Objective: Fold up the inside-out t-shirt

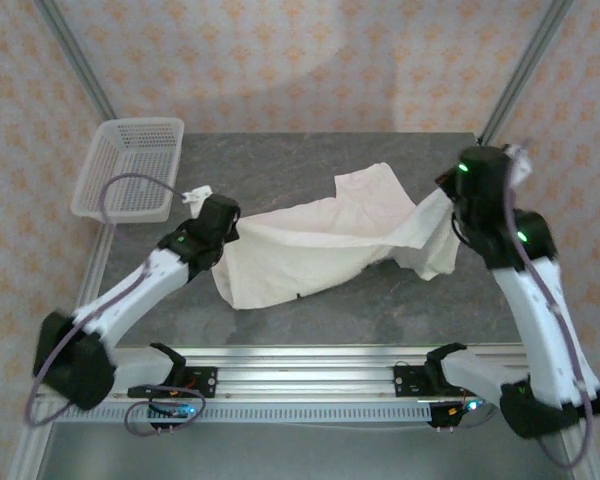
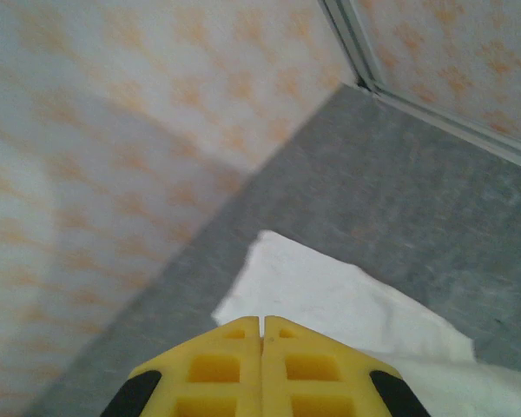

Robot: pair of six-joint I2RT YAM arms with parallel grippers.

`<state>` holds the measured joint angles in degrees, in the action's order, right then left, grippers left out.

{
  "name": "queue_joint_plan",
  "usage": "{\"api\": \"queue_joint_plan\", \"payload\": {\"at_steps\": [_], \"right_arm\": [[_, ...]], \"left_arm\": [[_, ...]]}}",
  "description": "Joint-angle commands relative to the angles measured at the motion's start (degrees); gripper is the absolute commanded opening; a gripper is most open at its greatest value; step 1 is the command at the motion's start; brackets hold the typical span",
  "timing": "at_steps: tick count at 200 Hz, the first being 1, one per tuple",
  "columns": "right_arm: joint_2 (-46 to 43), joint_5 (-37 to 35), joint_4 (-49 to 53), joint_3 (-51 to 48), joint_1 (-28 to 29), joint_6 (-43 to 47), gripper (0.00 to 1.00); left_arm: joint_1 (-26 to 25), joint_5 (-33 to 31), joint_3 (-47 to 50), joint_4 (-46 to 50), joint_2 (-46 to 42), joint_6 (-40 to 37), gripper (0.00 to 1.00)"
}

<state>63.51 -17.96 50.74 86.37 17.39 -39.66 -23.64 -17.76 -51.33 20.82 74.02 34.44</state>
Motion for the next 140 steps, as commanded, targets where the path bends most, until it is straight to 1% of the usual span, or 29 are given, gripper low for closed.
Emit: {"api": "queue_joint_plan", "payload": {"at_steps": [1,7,14,26,40,52,61,65,76,79,84,97,119,140], "right_arm": [[5.03,-1.75,-1.35,-3.49,-1.22,1.92,0.0],[5.83,-0.98,-1.85,-4.54,-1.52,1.88,0.0],[6.17,0.03,-2.49,-5.7,-2.01,1.71,0.0],[6.01,1.95,-3.22,-7.09,-2.75,1.52,0.0],[5.46,3.27,-3.45,-7.74,-2.99,1.59,0.0],[4.76,4.47,-3.5,-7.82,-2.99,1.78,0.0],[4.61,5.61,-3.53,-7.98,-2.99,1.78,0.0],[4.59,6.05,-3.54,-8.06,-2.99,1.78,0.0],[4.55,7.07,-3.61,-8.51,-2.98,1.53,0.0],[3.22,7.34,-3.6,-8.59,-3.03,1.47,0.0],[2.83,7.7,-3.63,-8.8,-2.98,1.36,0.0],[2.13,8.6,-4.04,-9.6,-2.98,0.93,0.0],[1.25,9.76,-5.17,-10.9,-3.02,0.3,0.0],[1.4,10.3,-5.63,-10.97,-2.99,0.28,0.0]], "left_arm": [[4.57,10.22,-1.2,-7.88,9.32,1.29,0.0],[5.66,12.25,-1.55,-9.17,11.67,1.51,0.0],[6.79,12.79,-1.84,-9.73,13.86,1.8,0.0],[8.72,13.7,-2.73,-9.39,16.48,1.33,0.11],[10.81,14.84,-4.99,-6.31,17.94,-0.32,0.19],[11.27,14.74,-6.56,-3.38,17.5,-2.17,0.22],[11.29,14.95,-7.22,-1.57,16.59,-3.4,0.3],[11.28,15.3,-7.56,-0.57,16.1,-3.49,0.32],[11.09,16.77,-8.32,2.37,14.95,-5.78,0.33],[11.01,17.07,-8.41,3.04,14.7,-6.0,0.34],[10.69,17.14,-8.57,4.44,14.5,-6.25,0.36],[9.61,16.66,-9.06,8.34,14.78,-7.24,0.37],[7.84,15.3,-10.19,13.09,17.23,-8.77,0.37],[5.02,14.33,-13.32,16.69,21.26,-11.54,0.36]]}}
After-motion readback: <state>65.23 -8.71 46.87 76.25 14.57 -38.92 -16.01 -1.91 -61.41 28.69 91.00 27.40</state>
